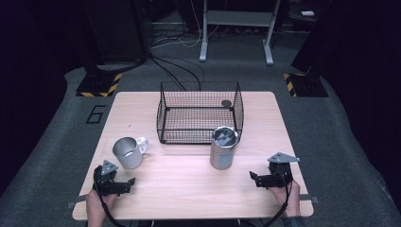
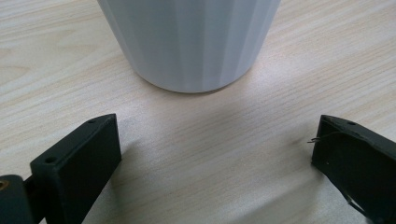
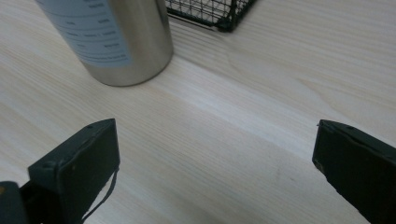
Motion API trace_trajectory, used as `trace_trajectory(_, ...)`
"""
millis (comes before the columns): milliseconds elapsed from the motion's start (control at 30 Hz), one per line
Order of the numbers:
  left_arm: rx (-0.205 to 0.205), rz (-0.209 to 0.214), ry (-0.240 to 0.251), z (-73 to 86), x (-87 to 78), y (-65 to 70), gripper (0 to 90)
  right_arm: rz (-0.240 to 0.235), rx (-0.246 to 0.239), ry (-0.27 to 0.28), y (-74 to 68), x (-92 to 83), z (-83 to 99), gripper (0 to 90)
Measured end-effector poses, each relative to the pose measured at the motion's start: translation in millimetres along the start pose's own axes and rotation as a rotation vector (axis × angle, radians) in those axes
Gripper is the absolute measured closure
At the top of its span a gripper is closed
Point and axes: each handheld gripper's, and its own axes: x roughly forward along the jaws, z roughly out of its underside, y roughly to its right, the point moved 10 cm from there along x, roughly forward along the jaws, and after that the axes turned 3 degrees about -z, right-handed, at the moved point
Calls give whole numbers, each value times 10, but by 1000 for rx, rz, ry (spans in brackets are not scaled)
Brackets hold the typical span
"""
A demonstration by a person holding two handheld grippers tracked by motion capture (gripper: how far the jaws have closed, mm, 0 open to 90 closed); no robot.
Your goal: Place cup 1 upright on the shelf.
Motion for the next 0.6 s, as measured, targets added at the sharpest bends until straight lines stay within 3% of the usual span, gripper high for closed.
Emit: trace_trajectory(600,2,2,-2,1,-2,0,12,-100,-61,68,-415,-80,-504,0)
